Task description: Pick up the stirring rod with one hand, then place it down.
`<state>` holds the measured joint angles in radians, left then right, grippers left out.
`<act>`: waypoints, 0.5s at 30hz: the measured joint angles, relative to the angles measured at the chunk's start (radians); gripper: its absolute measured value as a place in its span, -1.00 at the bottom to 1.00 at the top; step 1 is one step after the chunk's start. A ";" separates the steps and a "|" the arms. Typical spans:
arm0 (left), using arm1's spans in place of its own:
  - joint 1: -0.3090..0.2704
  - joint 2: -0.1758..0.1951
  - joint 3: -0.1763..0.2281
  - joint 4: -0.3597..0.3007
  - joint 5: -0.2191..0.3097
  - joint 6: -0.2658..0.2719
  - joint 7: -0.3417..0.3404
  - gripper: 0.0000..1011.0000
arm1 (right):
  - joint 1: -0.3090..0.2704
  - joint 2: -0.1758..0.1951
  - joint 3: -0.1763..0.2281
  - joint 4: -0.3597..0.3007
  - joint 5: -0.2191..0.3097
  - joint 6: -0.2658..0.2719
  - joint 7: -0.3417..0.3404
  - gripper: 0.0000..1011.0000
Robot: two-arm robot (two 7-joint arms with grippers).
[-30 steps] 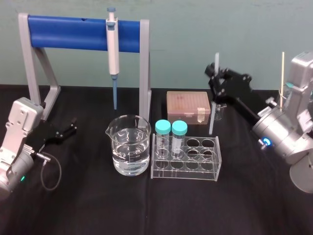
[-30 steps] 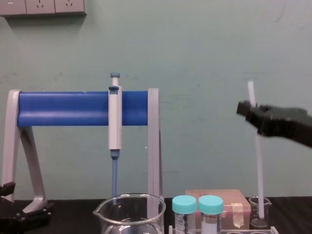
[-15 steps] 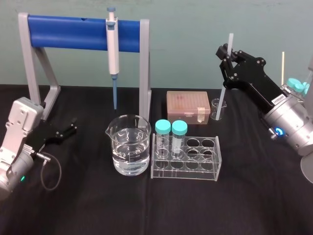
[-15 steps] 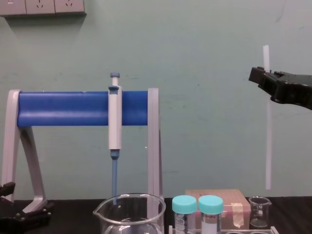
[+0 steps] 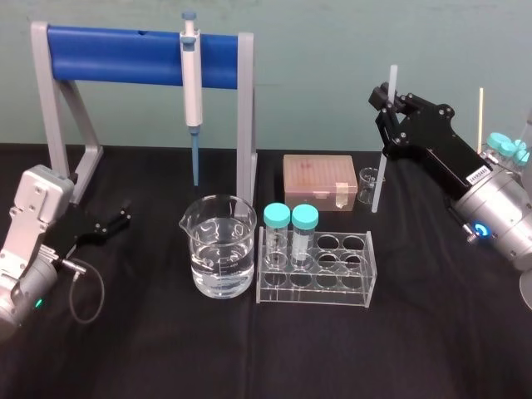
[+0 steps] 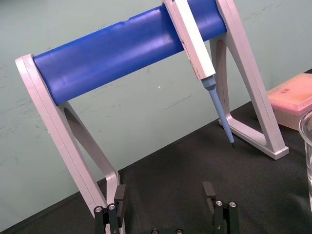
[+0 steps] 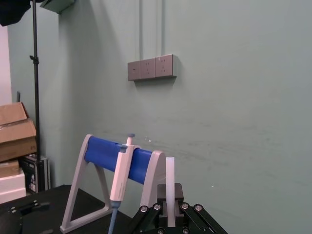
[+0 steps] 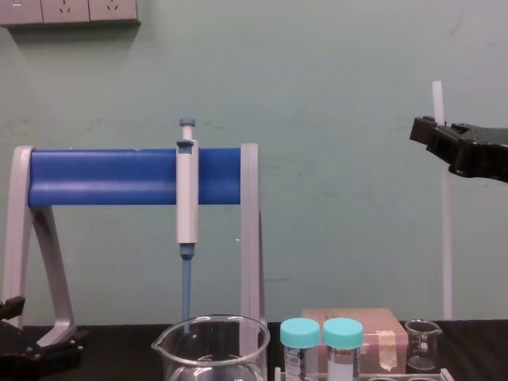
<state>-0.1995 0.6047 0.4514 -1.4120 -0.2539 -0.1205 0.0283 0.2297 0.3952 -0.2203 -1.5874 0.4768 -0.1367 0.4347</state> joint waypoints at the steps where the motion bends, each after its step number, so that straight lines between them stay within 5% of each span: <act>1: 0.000 0.000 0.000 0.000 0.000 0.000 0.000 0.98 | -0.001 0.002 0.000 -0.001 0.001 0.001 0.001 -0.86; 15: 0.000 0.000 0.000 0.000 0.000 0.000 0.000 0.98 | -0.007 0.027 -0.010 -0.007 0.008 0.009 0.020 -0.86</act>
<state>-0.1995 0.6047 0.4514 -1.4120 -0.2539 -0.1206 0.0282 0.2223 0.4226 -0.2307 -1.5947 0.4850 -0.1275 0.4543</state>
